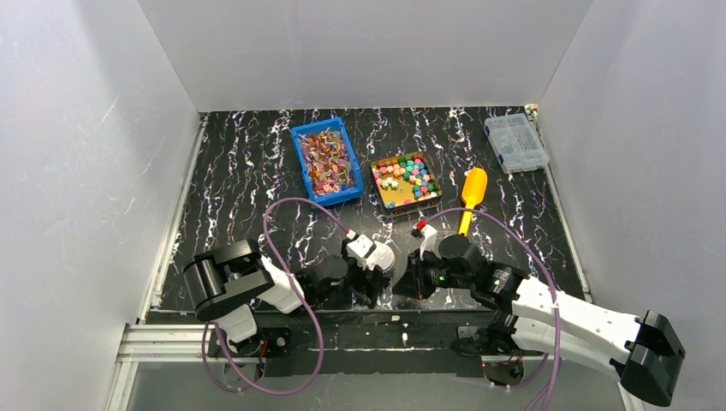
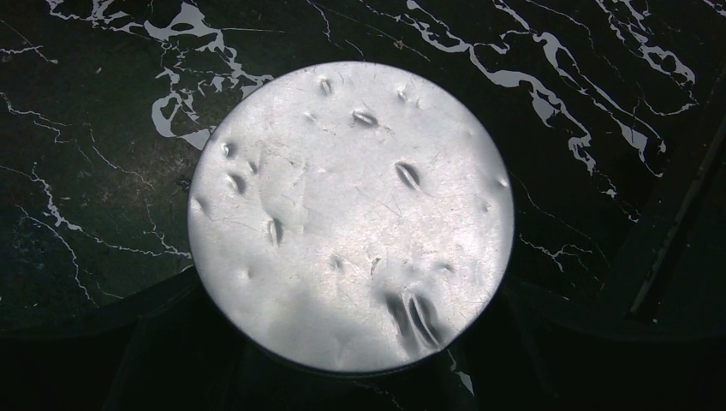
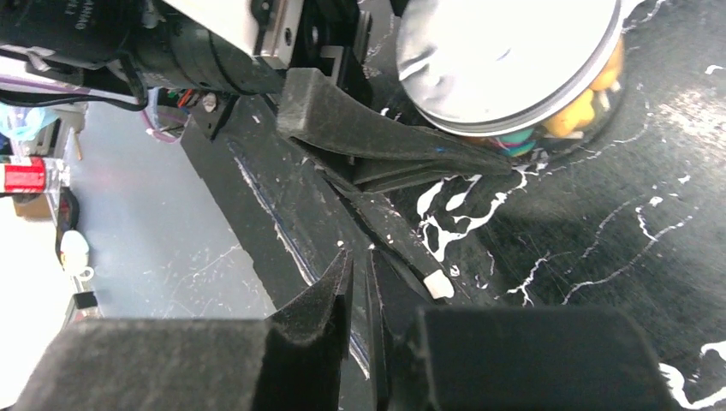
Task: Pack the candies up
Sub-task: Screw the bottle lid onto the packing bottle.
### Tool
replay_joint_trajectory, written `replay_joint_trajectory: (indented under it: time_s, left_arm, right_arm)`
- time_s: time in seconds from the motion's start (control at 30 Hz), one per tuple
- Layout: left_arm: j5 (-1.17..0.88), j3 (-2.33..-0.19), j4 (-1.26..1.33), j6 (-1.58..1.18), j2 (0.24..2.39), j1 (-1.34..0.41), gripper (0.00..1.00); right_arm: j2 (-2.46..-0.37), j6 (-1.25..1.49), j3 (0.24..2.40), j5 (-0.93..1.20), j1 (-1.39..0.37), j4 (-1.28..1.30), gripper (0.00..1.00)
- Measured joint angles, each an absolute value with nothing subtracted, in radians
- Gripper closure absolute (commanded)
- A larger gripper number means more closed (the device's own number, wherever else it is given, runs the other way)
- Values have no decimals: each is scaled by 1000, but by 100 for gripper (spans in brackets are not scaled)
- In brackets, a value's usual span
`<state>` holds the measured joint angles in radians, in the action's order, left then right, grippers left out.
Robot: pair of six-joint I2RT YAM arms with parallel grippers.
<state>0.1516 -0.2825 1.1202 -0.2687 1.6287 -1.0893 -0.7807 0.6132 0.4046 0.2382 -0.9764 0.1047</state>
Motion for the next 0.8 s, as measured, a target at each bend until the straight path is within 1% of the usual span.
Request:
replay_joint_trajectory:
  time_s: [0.1, 0.17, 0.33, 0.43, 0.63, 0.67, 0.7, 0.8]
  left_arm:
    - [155, -290, 1082, -266, 1612, -1089, 64]
    - [159, -299, 1034, -262, 1590, -1089, 62]
    - [167, -348, 874, -249, 1541, -1089, 45]
    - [176, -363, 801, -244, 1514, -1089, 39]
    - [178, -417, 671, -227, 1493, -1089, 31]
    - [178, -424, 655, -227, 1492, -1089, 16]
    - [178, -429, 643, -226, 1490, -1089, 3]
    - [173, -439, 603, -226, 1488, -1088, 2]
  right_arm:
    - [-787, 612, 420, 211, -976, 136, 76]
    - [-790, 610, 431, 193, -976, 151, 71]
    - [-794, 599, 453, 154, -976, 168, 67]
    - [-799, 593, 472, 130, -976, 183, 65]
    - [-812, 574, 500, 87, -976, 203, 63]
    - [-812, 572, 503, 81, -976, 212, 62]
    - [-812, 569, 506, 76, -976, 219, 62]
    - [-812, 561, 517, 62, -976, 241, 62]
